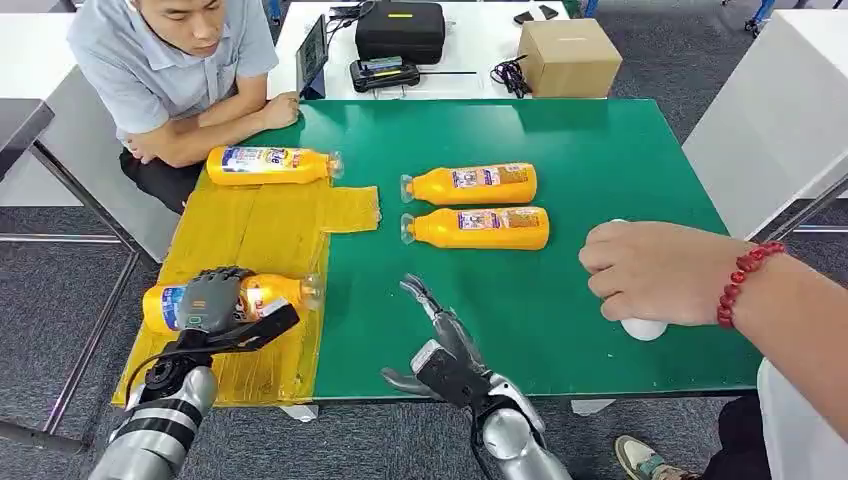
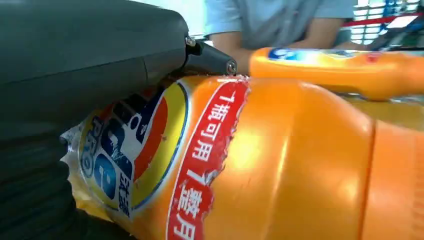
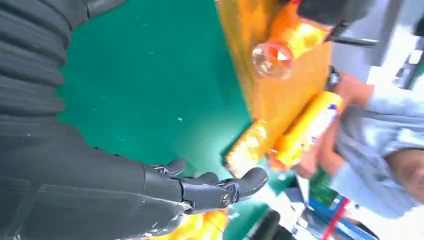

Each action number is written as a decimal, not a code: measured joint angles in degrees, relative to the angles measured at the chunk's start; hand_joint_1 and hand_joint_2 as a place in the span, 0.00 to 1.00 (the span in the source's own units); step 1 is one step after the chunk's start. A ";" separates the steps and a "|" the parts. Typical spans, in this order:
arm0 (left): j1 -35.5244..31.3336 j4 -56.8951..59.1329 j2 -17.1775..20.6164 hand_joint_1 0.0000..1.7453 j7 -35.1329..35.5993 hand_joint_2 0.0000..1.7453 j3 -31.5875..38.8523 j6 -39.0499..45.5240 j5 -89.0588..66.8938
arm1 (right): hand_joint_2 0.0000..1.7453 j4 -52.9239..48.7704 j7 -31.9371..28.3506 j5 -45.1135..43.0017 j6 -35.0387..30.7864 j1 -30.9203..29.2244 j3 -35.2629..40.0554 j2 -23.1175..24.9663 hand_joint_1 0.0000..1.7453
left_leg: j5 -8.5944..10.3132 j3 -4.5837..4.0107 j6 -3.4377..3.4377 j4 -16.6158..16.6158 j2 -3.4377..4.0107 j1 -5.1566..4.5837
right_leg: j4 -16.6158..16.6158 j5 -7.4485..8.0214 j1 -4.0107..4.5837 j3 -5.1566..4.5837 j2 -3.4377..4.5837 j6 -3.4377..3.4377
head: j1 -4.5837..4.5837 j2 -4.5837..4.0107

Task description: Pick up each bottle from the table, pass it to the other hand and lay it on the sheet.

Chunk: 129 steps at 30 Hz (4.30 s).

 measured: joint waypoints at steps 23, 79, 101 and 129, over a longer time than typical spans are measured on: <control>-10.03 23.43 5.88 0.00 1.29 1.00 10.75 -8.28 -2.45 | 1.00 -20.96 -1.66 -8.70 4.85 5.57 2.62 -2.03 0.00 | 0.17 0.71 -0.21 -0.09 -0.21 0.00 | 0.14 0.09 0.00 0.76 -0.20 -0.22 | 0.00 0.00; 7.52 -4.51 -3.02 0.00 -16.88 1.00 -0.55 -5.04 17.60 | 1.00 -23.21 -0.30 -6.12 2.27 7.49 0.61 -2.25 0.00 | 0.41 -0.12 0.08 -0.01 -0.59 -0.33 | 0.12 0.18 -0.26 -0.07 -0.72 -0.09 | 0.00 0.00; 18.74 -37.99 -12.31 0.00 -29.34 1.00 -6.32 12.55 27.85 | 1.00 -30.80 1.77 -3.06 -1.27 9.11 -8.15 2.16 0.00 | 0.45 -0.38 0.11 0.01 -0.51 -0.28 | 0.12 0.20 -0.23 -0.36 -0.61 -0.07 | -0.02 0.00; 22.89 -41.55 -12.11 0.00 -22.23 1.00 -13.62 -15.10 68.44 | 0.00 -46.84 -5.48 -10.95 -7.20 15.58 -20.42 5.60 0.00 | 0.43 -0.44 0.12 0.01 -0.53 -0.33 | 0.10 0.20 -0.26 -0.43 -0.62 -0.07 | -0.04 0.00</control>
